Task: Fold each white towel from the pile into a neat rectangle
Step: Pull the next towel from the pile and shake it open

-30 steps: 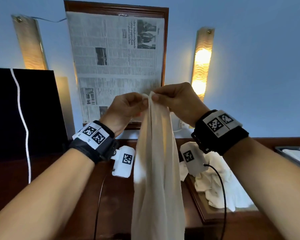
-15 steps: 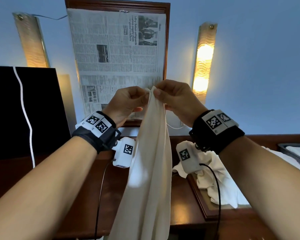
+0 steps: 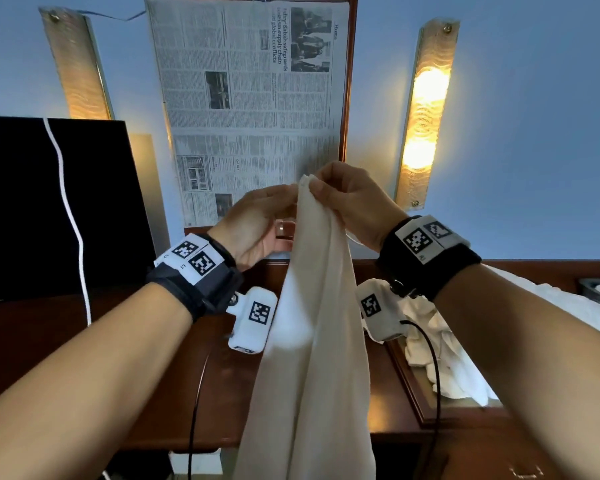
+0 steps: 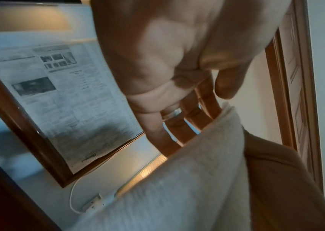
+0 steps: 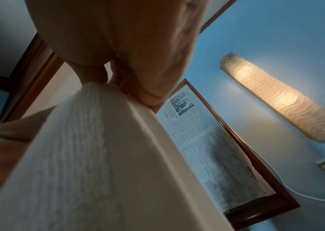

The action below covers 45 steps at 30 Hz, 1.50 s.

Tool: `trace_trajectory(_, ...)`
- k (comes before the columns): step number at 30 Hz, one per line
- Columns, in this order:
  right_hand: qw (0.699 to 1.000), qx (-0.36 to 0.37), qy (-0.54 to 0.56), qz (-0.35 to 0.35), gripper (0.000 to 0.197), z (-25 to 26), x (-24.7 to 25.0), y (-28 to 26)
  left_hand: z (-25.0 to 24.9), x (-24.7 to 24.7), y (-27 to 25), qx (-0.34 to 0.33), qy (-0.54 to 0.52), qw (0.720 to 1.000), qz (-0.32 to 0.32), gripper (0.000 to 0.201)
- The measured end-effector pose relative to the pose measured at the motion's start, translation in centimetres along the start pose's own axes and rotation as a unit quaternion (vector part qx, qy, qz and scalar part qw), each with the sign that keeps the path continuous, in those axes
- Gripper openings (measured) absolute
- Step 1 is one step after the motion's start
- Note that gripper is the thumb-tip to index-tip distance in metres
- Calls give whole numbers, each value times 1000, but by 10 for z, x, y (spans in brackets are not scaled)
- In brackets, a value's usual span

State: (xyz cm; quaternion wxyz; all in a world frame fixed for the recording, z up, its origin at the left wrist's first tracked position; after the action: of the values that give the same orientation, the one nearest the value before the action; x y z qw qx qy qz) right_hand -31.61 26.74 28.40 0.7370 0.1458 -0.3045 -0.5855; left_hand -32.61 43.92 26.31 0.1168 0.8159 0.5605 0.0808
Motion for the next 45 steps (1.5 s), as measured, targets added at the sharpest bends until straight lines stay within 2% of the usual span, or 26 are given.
trace_trajectory(2, 999, 17, -47, -2, 20, 0, 2, 0, 5, -5, -3, 15, -24, 1000, -12, 35)
trace_trajectory(4, 996, 29, -78, 14, 14, 1, 2, 0, 10, -9, -5, 0, 3, 1000, -2, 37)
trace_trajectory(6, 991, 29, -129, 28, 14, 2, 4, -1, 11, -9, -4, -23, 78, 997, -8, 30)
trace_trajectory(8, 988, 31, -152, 19, 11, 1, 6, -3, 8, -6, 0, -62, 188, 979, -44, 24)
trace_trajectory(10, 990, 45, -133, -15, 13, -2, 8, -7, 6, -8, 6, -116, 275, 953, -61, 23)
trace_trajectory(12, 997, 34, -56, -43, 21, -13, 6, -16, 5, -11, 12, -137, 311, 937, -77, 24)
trace_trajectory(14, 999, -16, 19, -36, 26, -39, 1, -33, 7, -11, 17, -136, 338, 925, -106, 31)
trace_trajectory(16, 997, -73, 24, -9, 29, -73, -4, -57, 11, -3, 17, -132, 348, 920, -122, 32)
trace_trajectory(19, 990, -131, -40, 27, 22, -129, -5, -95, 26, 19, 12, -115, 345, 920, -146, 29)
trace_trajectory(23, 971, -156, -180, 30, 42, -190, 2, -140, 47, 47, -3, -102, 328, 916, -206, 37)
trace_trajectory(25, 952, -194, -234, 35, 46, -220, 9, -164, 55, 66, -12, -92, 323, 910, -243, 32)
trace_trajectory(27, 919, -271, -278, 62, 43, -253, 19, -187, 63, 83, -20, -83, 328, 900, -274, 33)
trace_trajectory(30, 841, -377, -361, 145, 21, -292, 34, -219, 71, 96, -32, -74, 337, 891, -295, 24)
trace_trajectory(33, 771, -446, -414, 188, 16, -313, 48, -244, 77, 97, -38, -84, 351, 885, -294, 23)
trace_trajectory(36, 719, -466, -469, 213, 13, -317, 52, -252, 82, 85, -37, -90, 375, 884, -265, 25)
trace_trajectory(37, 718, -454, -481, 217, 15, -314, 49, -247, 84, 80, -35, -89, 391, 881, -252, 25)
trace_trajectory(38, 734, -429, -482, 213, 15, -311, 42, -239, 85, 74, -32, -85, 403, 880, -236, 25)
trace_trajectory(39, 772, -387, -467, 192, 13, -305, 34, -228, 87, 68, -29, -77, 410, 882, -221, 25)
trace_trajectory(42, 939, -206, -269, 64, 15, -266, -3, -190, 97, 47, -19, -54, 430, 885, -172, 29)
trace_trajectory(43, 970, -145, -190, 38, 15, -245, -18, -177, 100, 39, -16, -46, 441, 883, -154, 31)
trace_trajectory(45, 995, -80, -59, 18, 10, -202, -42, -152, 106, 24, -12, -35, 462, 879, -117, 33)
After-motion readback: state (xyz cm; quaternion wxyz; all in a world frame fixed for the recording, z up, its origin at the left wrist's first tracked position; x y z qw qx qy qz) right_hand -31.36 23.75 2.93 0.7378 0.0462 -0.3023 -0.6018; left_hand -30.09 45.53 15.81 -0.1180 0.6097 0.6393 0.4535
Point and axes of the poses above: each hand's wrist, its own y-axis towards the middle knuckle, its own x-axis out of the back of the hand, z = x × y, the point moved 1 cm from there along y, towards the middle knuckle, and after that the axes turned 6 degrees about y, right-handed, at the moved point
